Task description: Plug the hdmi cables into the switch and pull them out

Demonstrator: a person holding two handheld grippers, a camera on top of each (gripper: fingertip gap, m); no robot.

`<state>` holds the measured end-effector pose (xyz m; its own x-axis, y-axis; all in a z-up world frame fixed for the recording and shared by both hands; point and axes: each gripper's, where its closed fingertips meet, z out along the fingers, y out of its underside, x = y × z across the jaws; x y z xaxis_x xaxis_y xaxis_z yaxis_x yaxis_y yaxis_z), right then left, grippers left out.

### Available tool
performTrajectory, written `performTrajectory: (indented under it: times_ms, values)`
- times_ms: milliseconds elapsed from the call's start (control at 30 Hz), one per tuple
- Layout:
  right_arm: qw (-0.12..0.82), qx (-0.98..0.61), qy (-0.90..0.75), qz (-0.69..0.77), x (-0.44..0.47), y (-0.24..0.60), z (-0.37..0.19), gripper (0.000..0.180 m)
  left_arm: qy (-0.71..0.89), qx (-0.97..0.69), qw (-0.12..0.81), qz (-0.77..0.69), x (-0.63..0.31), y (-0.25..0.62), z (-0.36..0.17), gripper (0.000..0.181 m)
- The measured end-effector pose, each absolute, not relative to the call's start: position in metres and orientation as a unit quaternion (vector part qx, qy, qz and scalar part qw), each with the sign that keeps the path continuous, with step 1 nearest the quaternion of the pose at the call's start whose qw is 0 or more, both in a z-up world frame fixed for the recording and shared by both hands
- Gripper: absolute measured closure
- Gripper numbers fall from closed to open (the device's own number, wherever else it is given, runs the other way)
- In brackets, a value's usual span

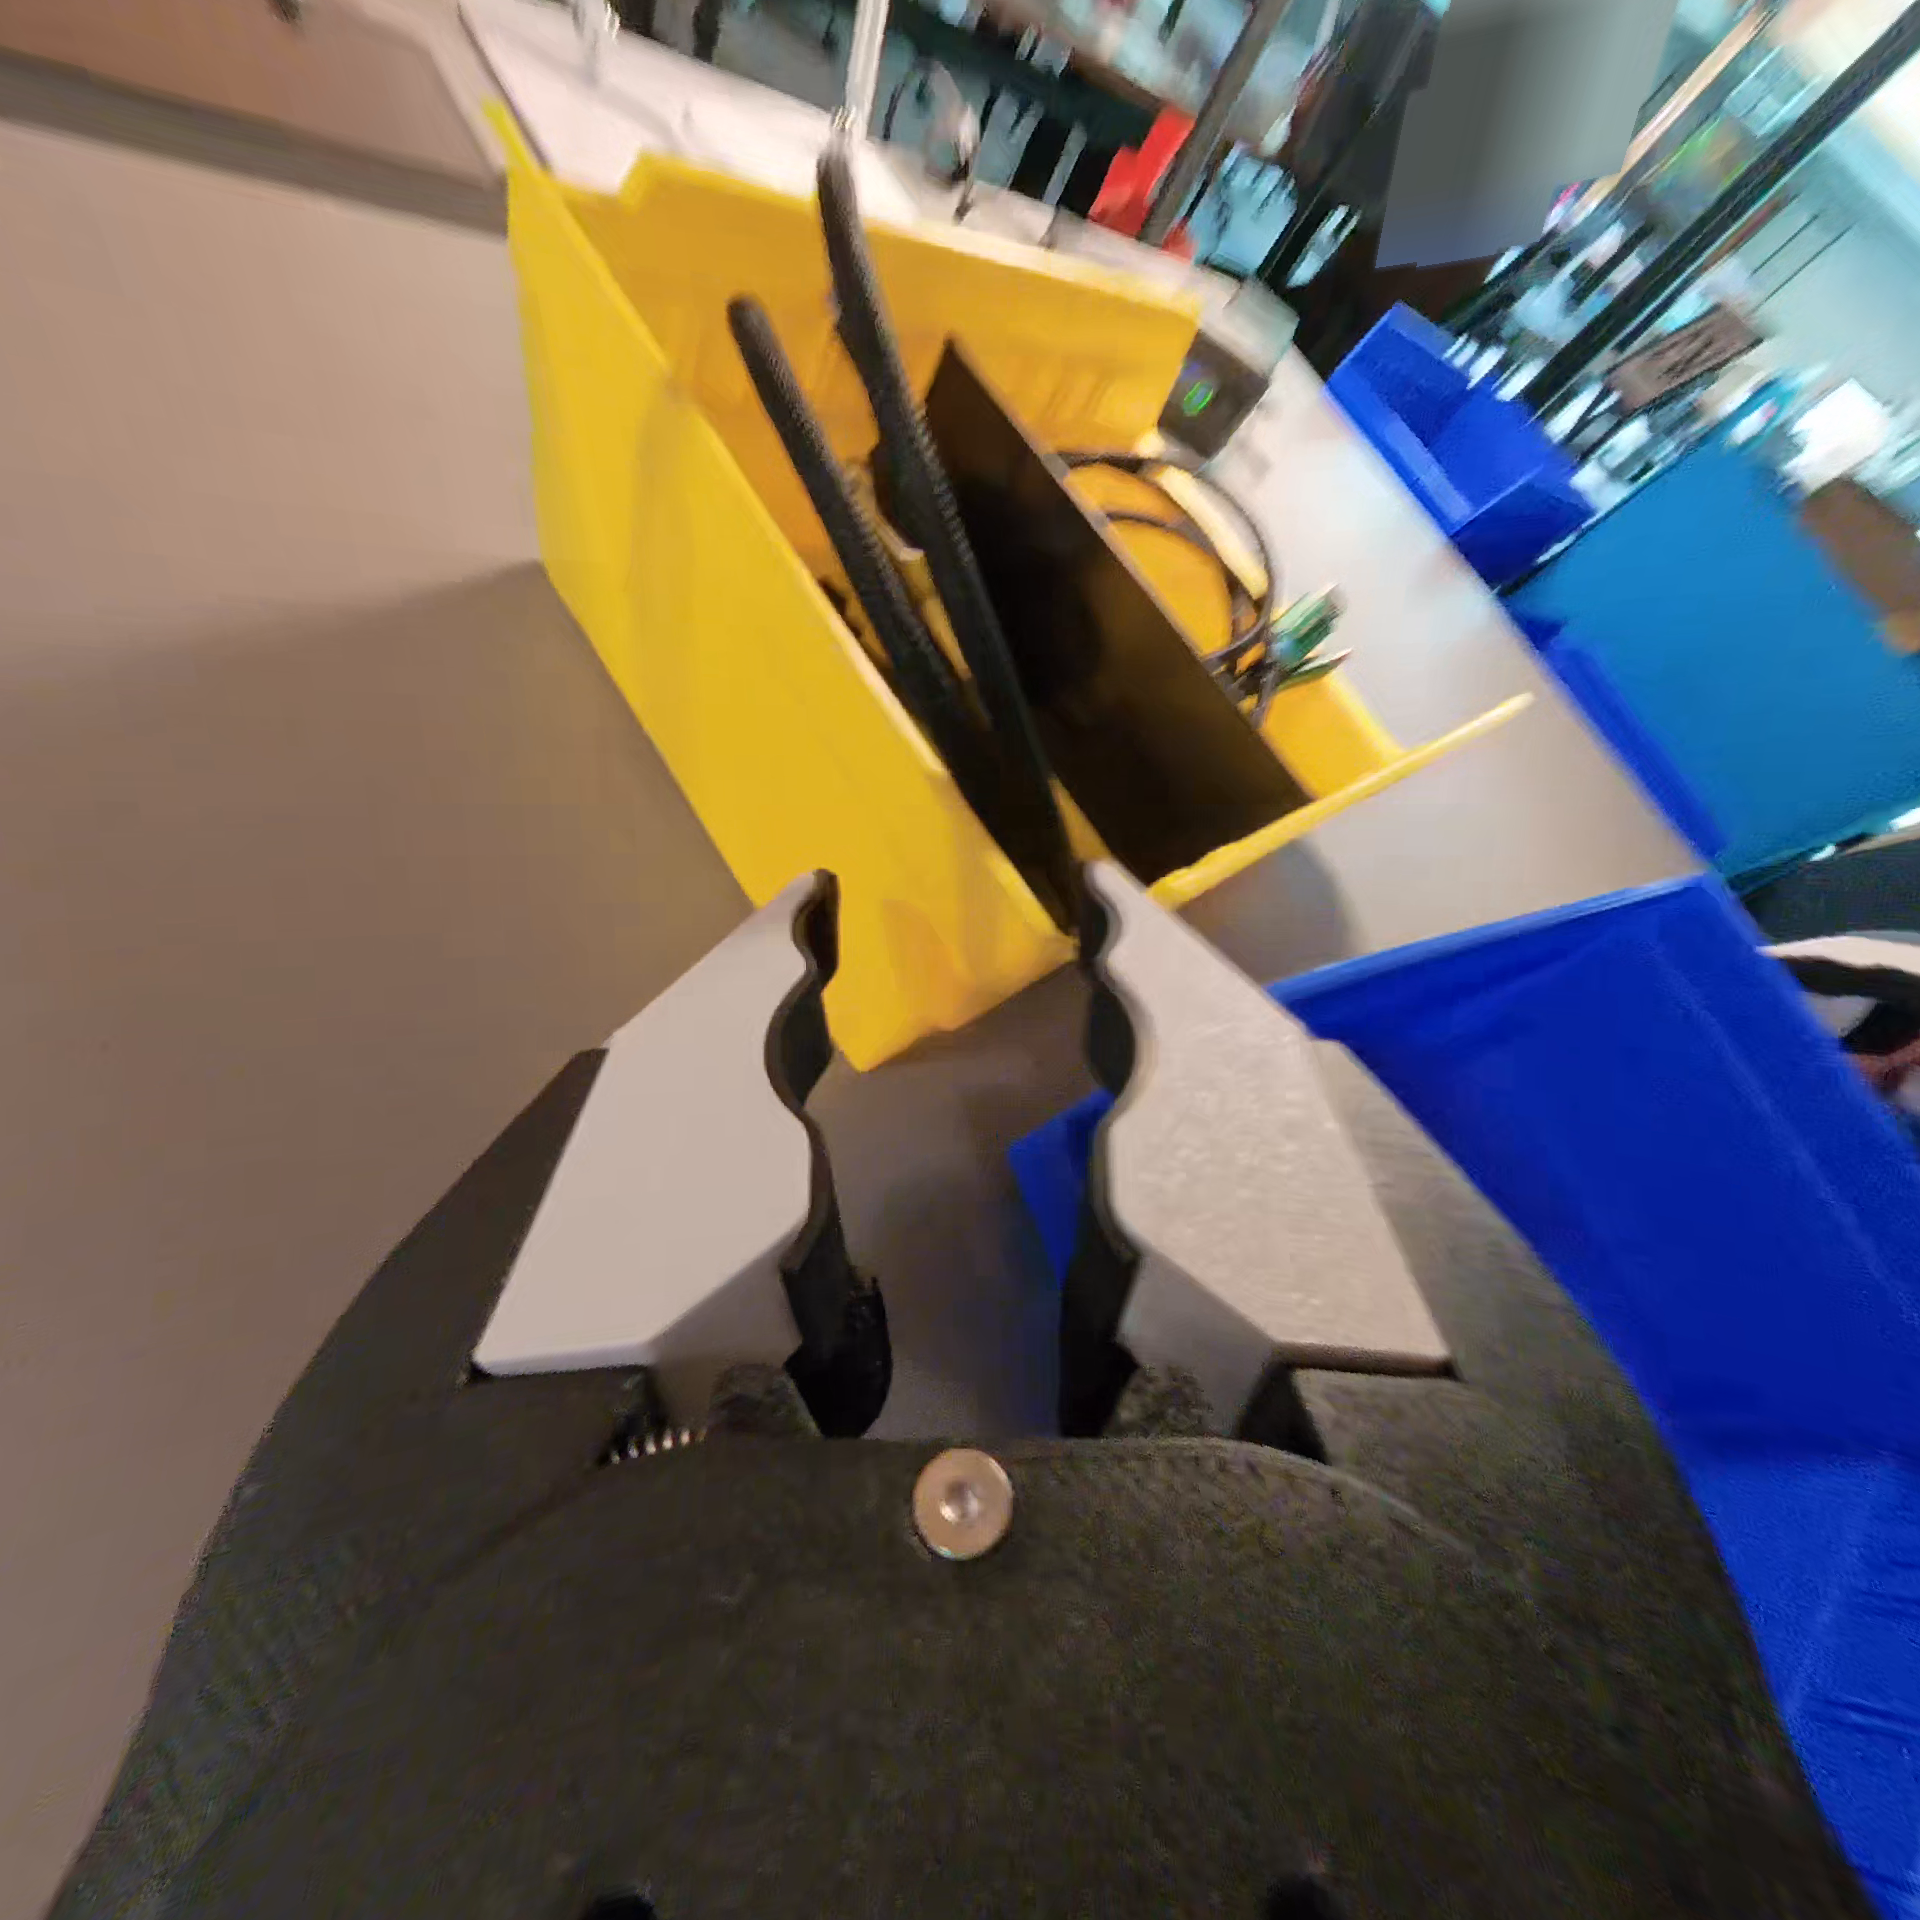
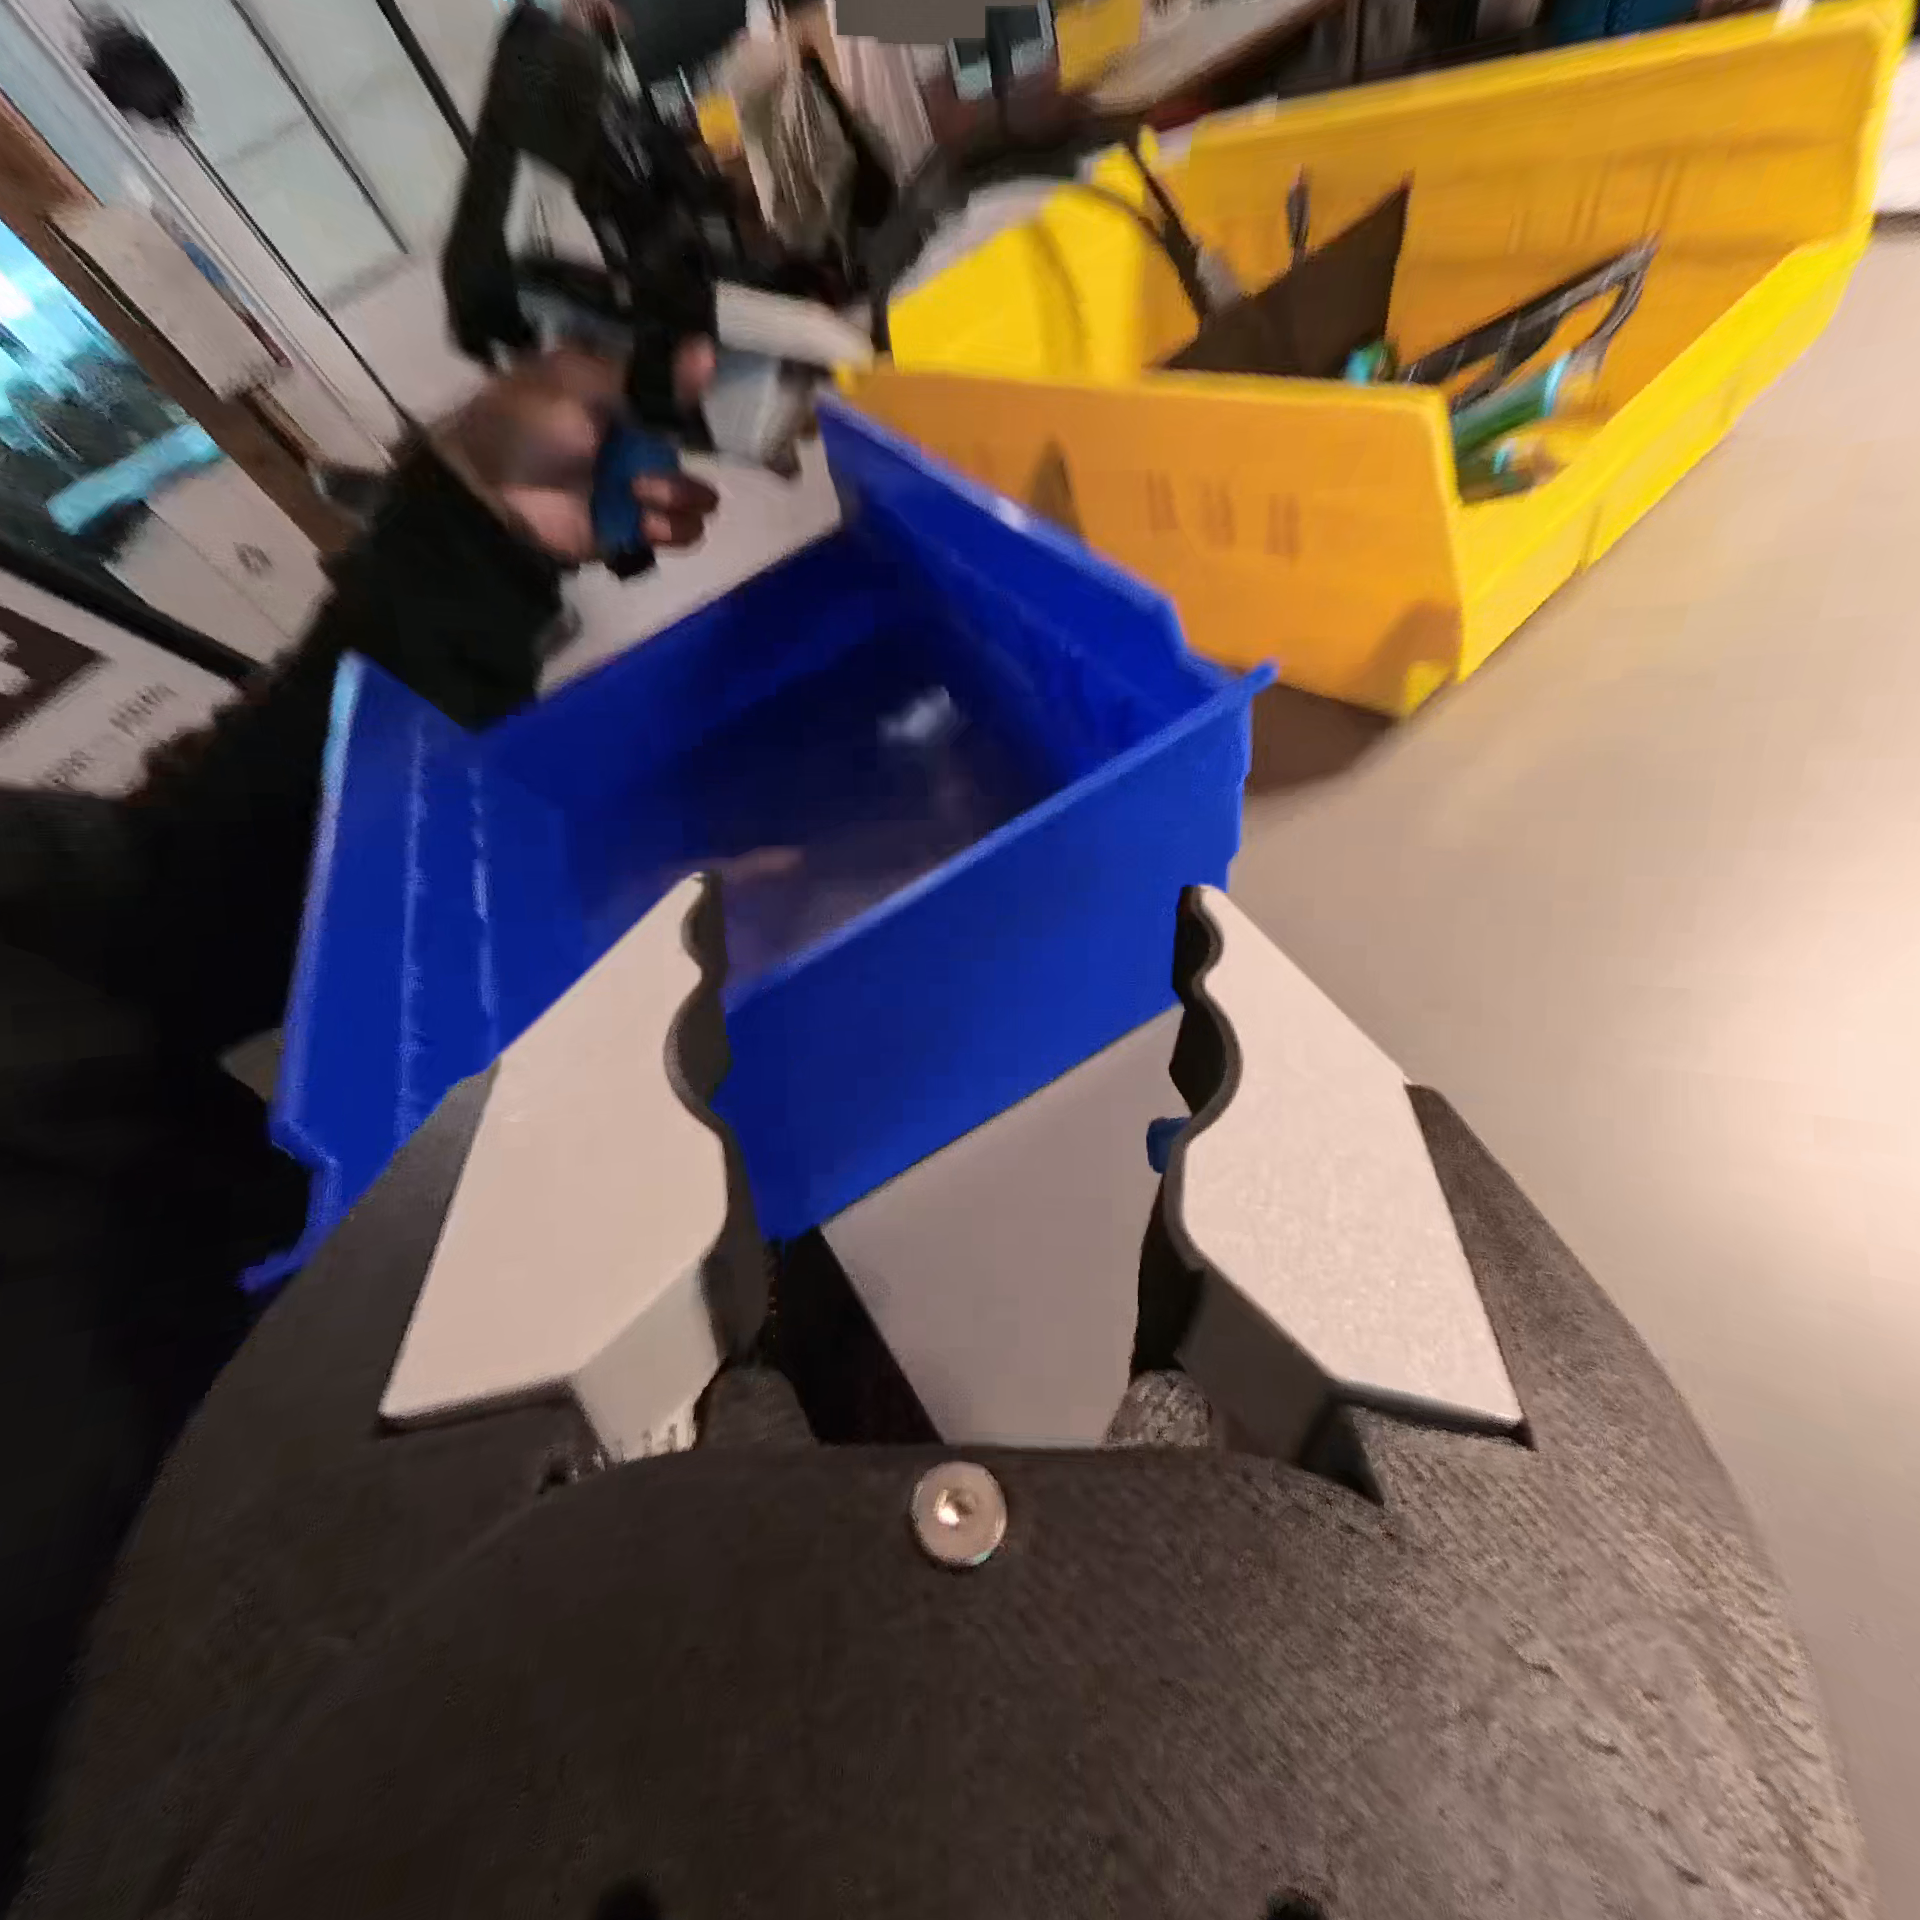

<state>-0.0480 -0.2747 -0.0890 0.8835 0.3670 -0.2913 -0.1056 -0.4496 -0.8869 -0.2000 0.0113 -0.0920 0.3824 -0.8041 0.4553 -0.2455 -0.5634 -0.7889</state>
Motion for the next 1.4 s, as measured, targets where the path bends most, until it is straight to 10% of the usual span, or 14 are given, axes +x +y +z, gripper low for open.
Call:
performTrajectory:
  times_ms: [333, 567, 967, 1267, 1400]
  values:
    - [0.478, -0.864, -0.156, 0.02, 0.051, -0.263, -0.084, 0.1, 0.296, -0.799, 0.409, -0.327, -0.255, 0.093, -0.094, 0.165]
    - [0.475, -0.859, -0.19, -0.002, 0.026, -0.266, -0.037, 0.111, 0.279, -0.797, 0.515, -0.147, -0.325, 0.1, -0.022, 0.121]
    - [0.212, -0.848, -0.48, 0.072, -0.192, -0.253, -0.154, 0.12, 0.608, -0.745, 0.273, -0.019, -0.163, -0.014, -0.149, 0.15]
    - [0.147, -0.86, -0.487, -0.037, -0.067, -0.314, -0.154, 0.141, 0.583, -0.765, 0.269, -0.042, -0.27, -0.029, -0.152, 0.144]
    - [0.225, -0.908, -0.337, -0.104, -0.009, -0.322, -0.138, 0.121, 0.516, -0.787, 0.324, -0.1, -0.3, -0.041, -0.136, 0.118]
